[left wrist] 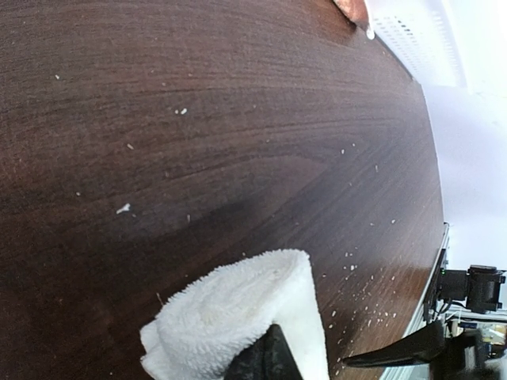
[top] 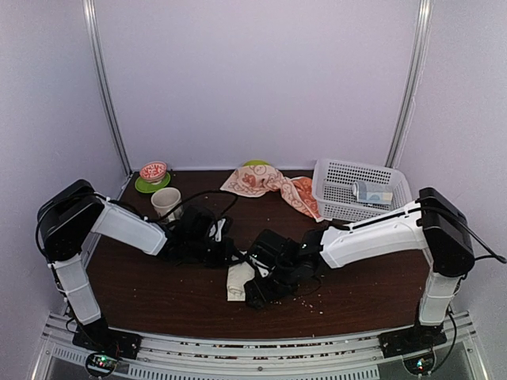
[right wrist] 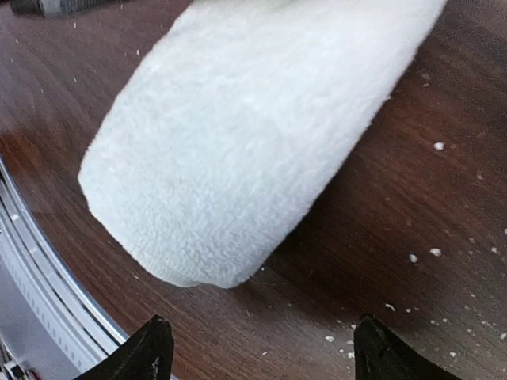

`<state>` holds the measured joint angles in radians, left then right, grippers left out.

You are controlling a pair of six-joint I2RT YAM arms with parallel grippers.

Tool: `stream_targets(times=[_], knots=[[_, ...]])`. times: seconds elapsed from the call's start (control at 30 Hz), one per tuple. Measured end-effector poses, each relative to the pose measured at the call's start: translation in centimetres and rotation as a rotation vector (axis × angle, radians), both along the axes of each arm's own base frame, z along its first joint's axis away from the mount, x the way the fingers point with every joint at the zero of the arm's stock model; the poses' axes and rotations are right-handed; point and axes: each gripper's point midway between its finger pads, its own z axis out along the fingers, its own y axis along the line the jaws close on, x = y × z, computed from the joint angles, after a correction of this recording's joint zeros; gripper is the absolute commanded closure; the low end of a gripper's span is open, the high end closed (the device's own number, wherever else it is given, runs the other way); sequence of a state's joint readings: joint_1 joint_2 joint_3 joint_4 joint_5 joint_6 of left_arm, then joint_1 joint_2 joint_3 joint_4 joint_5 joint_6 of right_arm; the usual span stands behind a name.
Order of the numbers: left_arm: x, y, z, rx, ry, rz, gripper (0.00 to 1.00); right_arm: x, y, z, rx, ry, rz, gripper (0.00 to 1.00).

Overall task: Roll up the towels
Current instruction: Adjust the towel at the center of the board.

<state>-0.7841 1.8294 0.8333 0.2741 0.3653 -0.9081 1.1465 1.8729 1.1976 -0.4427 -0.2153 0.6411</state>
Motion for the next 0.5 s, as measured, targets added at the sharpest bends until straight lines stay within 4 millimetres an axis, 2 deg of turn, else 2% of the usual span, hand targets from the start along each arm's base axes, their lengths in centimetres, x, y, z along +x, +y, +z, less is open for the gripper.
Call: stream_targets(times=[0.13,0.23,0.33,0.5], knots=[[-0.2,0.3,0.1,-0.005,-0.008,0.002,0.99,1.8,-0.6,2.4,0.066,-0.007,-0.104,0.24],[-0.5,0.7,0.2,-0.002,-0.010,0.006,0.98,3.4,-0.1,3.3,0.125,-0.011,-0.176,0.25],[-0.9,1.2,0.3,0.007,-0.005,0.009,0.98,4.5,0.9,2.9,0.156,0.001,-0.220,0.26],[-1.3,1.8,0.4,0.027,0.005,0.015,0.98,5.2,2.8,0.8,0.140,0.018,-0.229,0.30]])
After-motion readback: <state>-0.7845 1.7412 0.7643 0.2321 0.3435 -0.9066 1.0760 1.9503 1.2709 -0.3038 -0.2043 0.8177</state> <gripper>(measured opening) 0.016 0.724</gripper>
